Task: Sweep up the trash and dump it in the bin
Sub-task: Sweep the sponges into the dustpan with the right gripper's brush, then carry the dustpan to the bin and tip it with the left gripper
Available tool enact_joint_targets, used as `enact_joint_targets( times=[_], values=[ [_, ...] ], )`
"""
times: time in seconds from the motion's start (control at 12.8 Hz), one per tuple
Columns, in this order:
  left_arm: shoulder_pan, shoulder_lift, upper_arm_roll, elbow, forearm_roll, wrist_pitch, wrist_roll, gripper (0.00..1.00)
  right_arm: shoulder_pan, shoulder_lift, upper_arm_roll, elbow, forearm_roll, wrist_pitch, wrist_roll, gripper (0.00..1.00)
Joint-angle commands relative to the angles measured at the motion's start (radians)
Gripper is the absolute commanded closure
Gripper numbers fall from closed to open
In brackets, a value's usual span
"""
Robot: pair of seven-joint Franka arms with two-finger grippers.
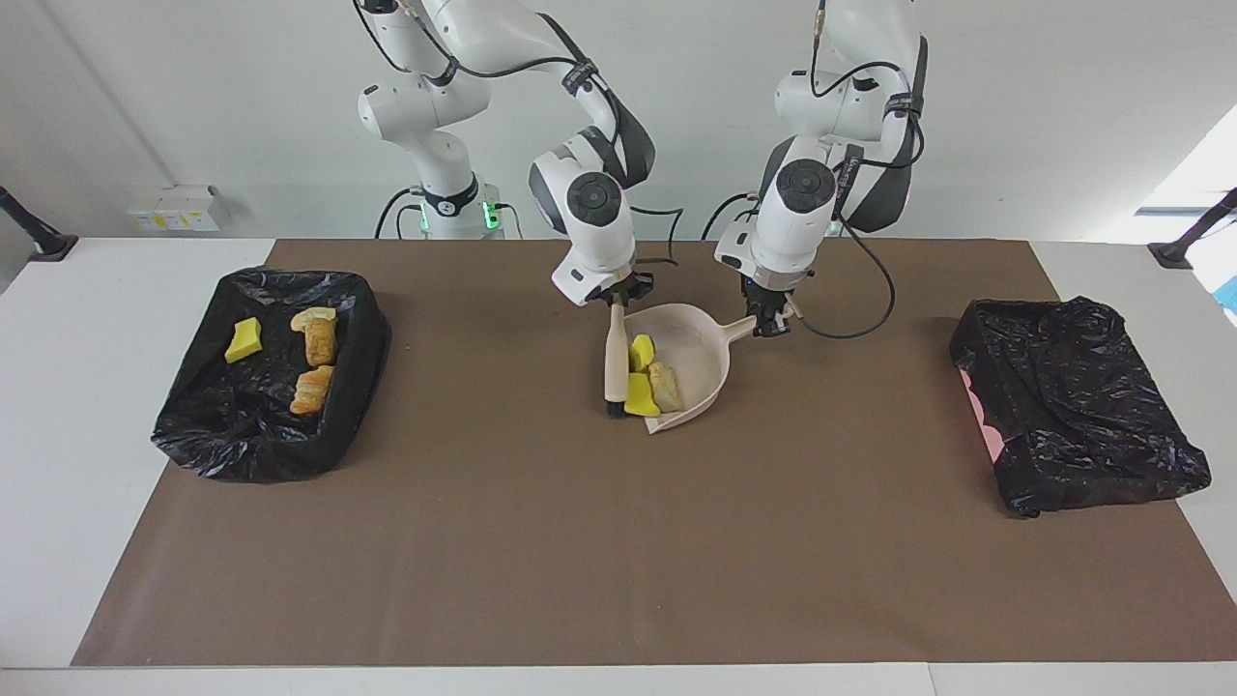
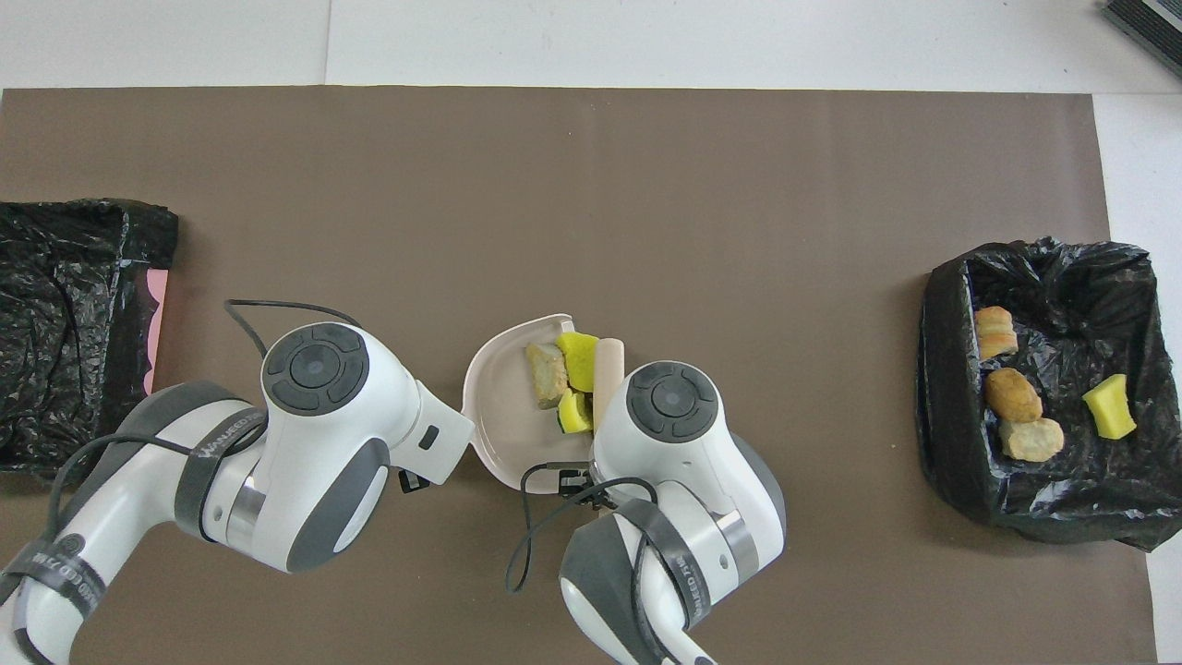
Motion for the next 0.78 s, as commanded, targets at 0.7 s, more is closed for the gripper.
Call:
enact_joint_targets(
  times=[0.7],
  values=[
    [0.019, -0.027, 0.011, -0.032, -0.027, 0.03, -0.186, 1.0, -0.101, -0.142, -0.011, 0.019, 0.007, -0.152, -0.064, 1.0]
  ],
)
